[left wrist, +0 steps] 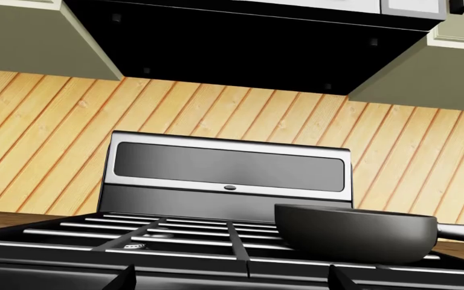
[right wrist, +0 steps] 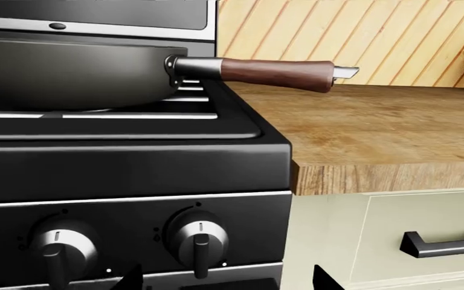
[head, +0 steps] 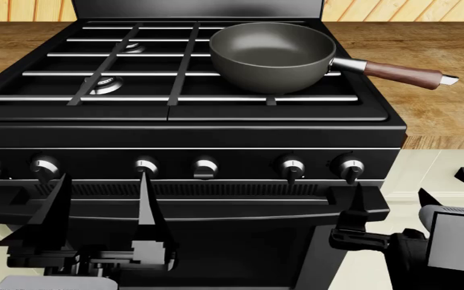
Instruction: Turn on the front right burner of the stove.
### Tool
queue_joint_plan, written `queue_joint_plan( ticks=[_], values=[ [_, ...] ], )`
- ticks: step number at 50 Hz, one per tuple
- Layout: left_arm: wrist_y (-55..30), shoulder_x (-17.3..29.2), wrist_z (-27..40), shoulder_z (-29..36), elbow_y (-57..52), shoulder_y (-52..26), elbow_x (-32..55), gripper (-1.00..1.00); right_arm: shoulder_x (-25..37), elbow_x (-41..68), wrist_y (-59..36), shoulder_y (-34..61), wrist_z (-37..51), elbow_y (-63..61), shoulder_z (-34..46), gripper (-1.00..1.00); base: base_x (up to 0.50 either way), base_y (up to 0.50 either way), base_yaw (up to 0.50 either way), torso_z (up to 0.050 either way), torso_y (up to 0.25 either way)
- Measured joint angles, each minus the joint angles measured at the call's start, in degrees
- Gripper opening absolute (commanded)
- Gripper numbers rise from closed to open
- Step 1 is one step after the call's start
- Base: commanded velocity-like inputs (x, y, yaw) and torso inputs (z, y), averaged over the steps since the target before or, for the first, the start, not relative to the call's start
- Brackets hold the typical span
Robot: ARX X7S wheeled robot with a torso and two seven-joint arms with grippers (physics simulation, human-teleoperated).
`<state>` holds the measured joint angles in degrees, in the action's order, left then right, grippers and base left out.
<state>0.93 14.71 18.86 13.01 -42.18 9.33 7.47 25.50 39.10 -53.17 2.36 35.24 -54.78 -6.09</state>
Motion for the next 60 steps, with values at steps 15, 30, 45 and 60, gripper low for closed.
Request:
queue_joint_plan(
  ticks=[15,30,45,60],
  values=[
    [0.0,0.3,0.4,0.5,0.7,-0.5,-0.1,1.00,2.7,6.4,-3.9,2.8,1.5,4.4,-1.8,1.00,0.00,0.00,0.00,0.000,0.000],
    [-0.5,0.5,0.8,1.2,1.0,-1.2,-0.3,1.00,5.4,8.7,-7.5,7.4,1.2,7.9,-0.1,1.00,0.00,0.00,0.00,0.000,0.000],
    [-0.5,0.8,1.2,1.6,1.5,-1.6,-0.1,1.00,6.5,8.6,-9.0,12.5,-0.1,11.3,3.9,1.00,0.00,0.00,0.00,0.000,0.000],
    [-0.4,1.1,1.5,2.0,1.9,-1.9,0.0,1.00,6.5,6.3,-7.2,14.4,-2.0,16.0,7.2,1.00,0.00,0.00,0.00,0.000,0.000]
  ],
)
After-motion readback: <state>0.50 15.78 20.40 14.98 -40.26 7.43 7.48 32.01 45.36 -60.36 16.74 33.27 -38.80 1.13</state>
